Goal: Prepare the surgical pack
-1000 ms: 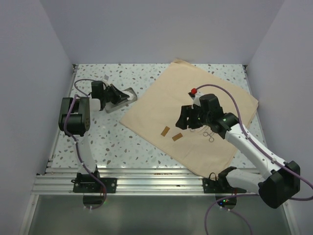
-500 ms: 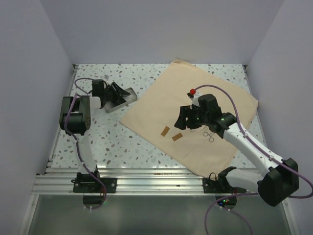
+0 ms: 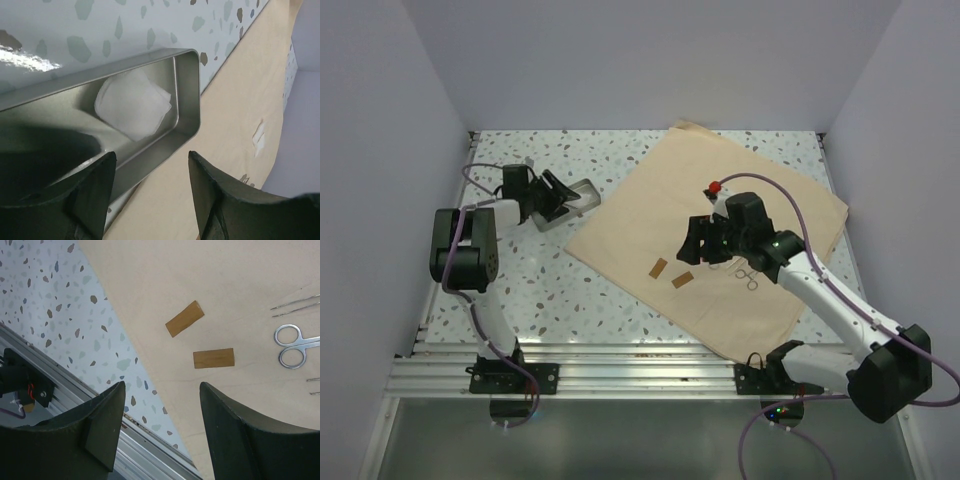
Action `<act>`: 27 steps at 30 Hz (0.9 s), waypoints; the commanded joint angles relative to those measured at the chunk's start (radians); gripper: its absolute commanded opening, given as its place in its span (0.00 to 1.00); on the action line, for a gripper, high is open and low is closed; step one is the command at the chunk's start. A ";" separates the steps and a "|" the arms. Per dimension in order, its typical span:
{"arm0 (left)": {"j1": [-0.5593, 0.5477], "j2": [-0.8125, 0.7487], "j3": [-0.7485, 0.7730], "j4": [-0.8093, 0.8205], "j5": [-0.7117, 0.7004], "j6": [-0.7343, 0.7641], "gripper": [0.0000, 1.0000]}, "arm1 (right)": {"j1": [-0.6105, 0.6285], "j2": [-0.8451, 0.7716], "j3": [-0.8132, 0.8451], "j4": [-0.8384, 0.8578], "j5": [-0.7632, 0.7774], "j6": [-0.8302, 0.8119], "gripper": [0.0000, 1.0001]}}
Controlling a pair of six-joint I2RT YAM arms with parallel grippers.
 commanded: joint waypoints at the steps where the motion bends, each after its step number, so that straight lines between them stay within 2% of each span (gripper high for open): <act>1: 0.006 -0.112 -0.026 -0.063 -0.057 0.035 0.63 | -0.004 -0.025 0.027 0.011 0.022 0.013 0.65; 6: -0.009 -0.238 -0.080 -0.105 -0.115 0.076 0.63 | -0.009 -0.023 0.006 0.055 0.120 0.059 0.64; 11: -0.080 -0.474 -0.159 -0.180 -0.209 0.168 0.64 | -0.066 0.010 -0.013 0.136 0.273 0.139 0.60; 16: -0.195 -0.723 -0.280 -0.203 -0.209 0.217 0.65 | -0.277 0.116 -0.021 0.232 0.253 0.178 0.52; 20: -0.242 -0.893 -0.417 -0.143 -0.120 0.202 0.65 | -0.400 0.211 -0.005 0.285 0.281 0.158 0.45; 24: -0.249 -0.999 -0.508 -0.132 -0.070 0.196 0.65 | -0.503 0.355 0.031 0.365 0.220 0.164 0.44; 27: -0.253 -1.016 -0.518 -0.134 -0.037 0.197 0.65 | -0.566 0.467 0.079 0.399 0.201 0.159 0.49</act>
